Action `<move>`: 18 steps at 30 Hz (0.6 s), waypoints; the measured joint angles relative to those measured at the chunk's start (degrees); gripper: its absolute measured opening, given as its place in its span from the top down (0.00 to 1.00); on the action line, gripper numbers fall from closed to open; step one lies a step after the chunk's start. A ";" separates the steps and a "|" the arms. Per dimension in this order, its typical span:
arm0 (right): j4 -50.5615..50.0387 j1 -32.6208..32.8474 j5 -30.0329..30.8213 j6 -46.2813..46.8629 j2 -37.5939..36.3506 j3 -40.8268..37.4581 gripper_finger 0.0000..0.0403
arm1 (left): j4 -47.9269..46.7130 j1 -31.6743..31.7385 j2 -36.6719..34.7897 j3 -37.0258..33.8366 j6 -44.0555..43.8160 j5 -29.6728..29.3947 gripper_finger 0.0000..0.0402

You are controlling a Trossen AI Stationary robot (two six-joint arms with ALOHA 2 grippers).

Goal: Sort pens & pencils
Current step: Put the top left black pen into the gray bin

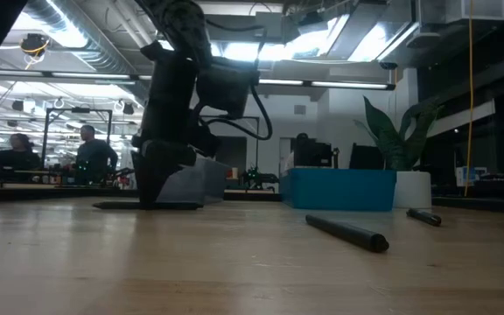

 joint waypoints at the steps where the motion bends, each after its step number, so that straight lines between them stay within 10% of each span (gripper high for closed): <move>1: 0.02 0.00 0.00 0.00 0.00 0.00 0.81 | 0.02 0.00 0.01 0.05 -0.01 0.15 0.76; 10: 0.33 0.02 0.00 0.00 0.00 0.00 0.81 | 0.31 -0.09 0.06 0.07 -0.55 1.20 0.96; 18: 0.31 0.00 0.00 0.13 0.00 0.00 0.81 | -0.41 -0.82 0.14 1.45 -1.09 0.99 0.91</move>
